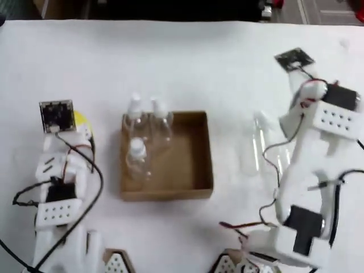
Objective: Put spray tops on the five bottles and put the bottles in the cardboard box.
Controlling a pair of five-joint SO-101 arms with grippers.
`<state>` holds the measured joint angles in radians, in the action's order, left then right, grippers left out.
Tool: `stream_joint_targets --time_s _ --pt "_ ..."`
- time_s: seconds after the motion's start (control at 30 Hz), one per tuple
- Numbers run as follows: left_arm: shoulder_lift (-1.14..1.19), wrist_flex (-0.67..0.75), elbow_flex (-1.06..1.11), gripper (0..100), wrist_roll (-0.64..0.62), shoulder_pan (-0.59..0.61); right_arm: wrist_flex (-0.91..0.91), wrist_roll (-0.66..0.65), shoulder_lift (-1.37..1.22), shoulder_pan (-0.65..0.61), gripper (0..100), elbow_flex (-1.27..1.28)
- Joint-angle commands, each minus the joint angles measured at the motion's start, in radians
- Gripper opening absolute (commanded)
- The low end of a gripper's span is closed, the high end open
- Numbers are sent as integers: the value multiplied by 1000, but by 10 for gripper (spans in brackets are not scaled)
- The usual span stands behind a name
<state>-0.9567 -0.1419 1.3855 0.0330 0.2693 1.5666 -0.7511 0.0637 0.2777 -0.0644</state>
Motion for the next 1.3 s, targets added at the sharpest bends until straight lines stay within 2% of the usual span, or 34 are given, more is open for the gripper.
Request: stream_joint_targets --time_s 0.0,0.2,0.43,1.27 --pt "1 26 -9 24 12 -10 54 100 -64 -56 187 -112" --pt "1 26 -9 24 12 -10 44 207 -105 -65 187 -144" --pt "1 26 -9 24 12 -28 33 238 -154 -87 187 -138" --pt "-2 26 -11 24 12 -38 33 242 -228 -101 187 -137"
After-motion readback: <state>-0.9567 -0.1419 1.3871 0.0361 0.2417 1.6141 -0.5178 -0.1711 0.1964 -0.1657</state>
